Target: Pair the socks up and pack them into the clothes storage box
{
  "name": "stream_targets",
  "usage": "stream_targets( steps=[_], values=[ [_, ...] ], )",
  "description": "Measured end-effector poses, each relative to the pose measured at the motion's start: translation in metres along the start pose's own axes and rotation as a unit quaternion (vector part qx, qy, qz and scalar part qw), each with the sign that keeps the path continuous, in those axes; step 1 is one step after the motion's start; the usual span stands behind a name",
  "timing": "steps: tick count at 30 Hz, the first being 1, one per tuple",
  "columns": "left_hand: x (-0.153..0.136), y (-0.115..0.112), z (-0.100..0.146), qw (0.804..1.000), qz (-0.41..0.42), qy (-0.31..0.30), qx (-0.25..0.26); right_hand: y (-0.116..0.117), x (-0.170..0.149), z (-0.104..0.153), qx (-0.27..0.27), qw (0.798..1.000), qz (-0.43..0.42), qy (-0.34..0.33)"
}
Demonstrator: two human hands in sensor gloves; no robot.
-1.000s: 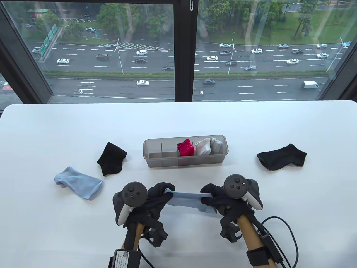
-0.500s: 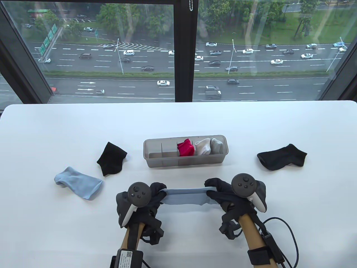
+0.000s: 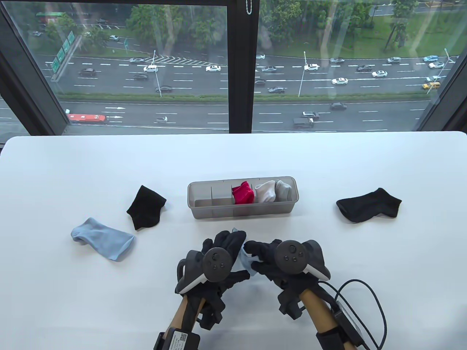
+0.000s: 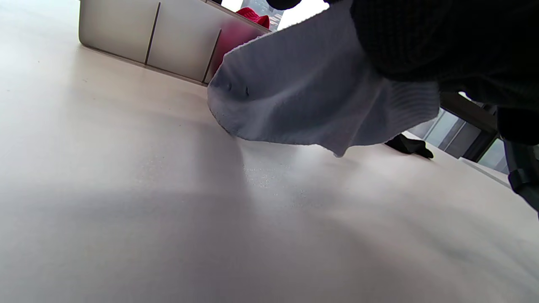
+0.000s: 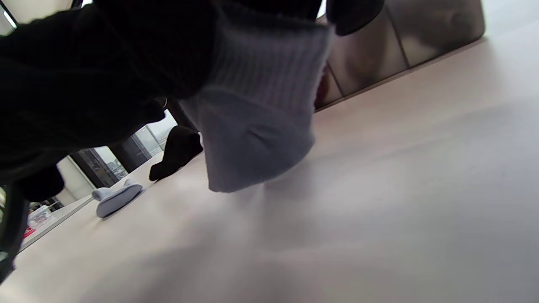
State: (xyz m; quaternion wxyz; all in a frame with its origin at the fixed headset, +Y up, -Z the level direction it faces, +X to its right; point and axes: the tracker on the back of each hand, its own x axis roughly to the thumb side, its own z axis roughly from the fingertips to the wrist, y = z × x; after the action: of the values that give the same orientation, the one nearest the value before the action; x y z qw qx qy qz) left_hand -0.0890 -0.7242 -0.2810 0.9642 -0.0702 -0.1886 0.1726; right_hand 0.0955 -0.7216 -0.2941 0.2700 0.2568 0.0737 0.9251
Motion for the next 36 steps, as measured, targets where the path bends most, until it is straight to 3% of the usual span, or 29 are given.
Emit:
stream_targets(
  steps=[3,5,7,10,12,14,19,21,23,26,28,31,34,36],
  values=[
    [-0.006,0.004,0.003,0.998,0.007,0.033,0.050,0.000,-0.001,0.000,-0.022,0.999,0.046,0.009],
    [-0.014,0.007,0.006,0.996,0.017,0.056,0.060,-0.006,-0.010,0.003,-0.095,0.995,0.016,0.041],
    [-0.022,0.008,0.008,0.994,0.039,0.068,0.078,-0.012,-0.019,0.005,-0.113,0.992,-0.018,0.054],
    [-0.029,0.010,0.010,0.991,0.068,0.073,0.094,-0.013,-0.033,0.006,-0.038,0.994,-0.086,0.058],
    [-0.031,0.012,0.011,0.986,0.114,0.053,0.110,-0.006,-0.042,0.003,0.055,0.986,-0.130,0.087],
    [-0.030,0.013,0.012,0.979,0.159,0.045,0.118,0.000,-0.047,0.002,0.081,0.979,-0.160,0.099],
    [-0.027,0.015,0.014,0.979,0.175,0.036,0.097,0.000,-0.051,0.002,-0.031,0.952,-0.296,0.065],
    [-0.028,0.015,0.015,0.974,0.200,0.011,0.106,-0.008,-0.050,0.005,-0.057,0.937,-0.340,0.045],
    [-0.025,0.017,0.016,0.970,0.228,-0.003,0.080,-0.016,-0.048,0.008,-0.060,0.930,-0.360,0.046],
    [-0.020,0.018,0.015,0.973,0.228,0.001,0.043,-0.024,-0.045,0.012,-0.063,0.940,-0.322,0.089],
    [-0.019,0.008,0.009,0.985,0.170,0.037,-0.015,-0.018,-0.048,0.008,-0.041,0.964,-0.220,0.141],
    [-0.020,-0.008,0.002,0.993,0.081,0.077,-0.046,-0.001,-0.054,-0.002,-0.036,0.977,-0.115,0.174],
    [-0.025,-0.010,0.000,0.992,-0.019,0.113,-0.054,0.005,-0.055,-0.007,-0.003,0.981,-0.033,0.189],
    [-0.029,-0.010,0.002,0.987,-0.066,0.136,-0.047,0.001,-0.051,-0.005,-0.021,0.982,0.015,0.186]
  ],
)
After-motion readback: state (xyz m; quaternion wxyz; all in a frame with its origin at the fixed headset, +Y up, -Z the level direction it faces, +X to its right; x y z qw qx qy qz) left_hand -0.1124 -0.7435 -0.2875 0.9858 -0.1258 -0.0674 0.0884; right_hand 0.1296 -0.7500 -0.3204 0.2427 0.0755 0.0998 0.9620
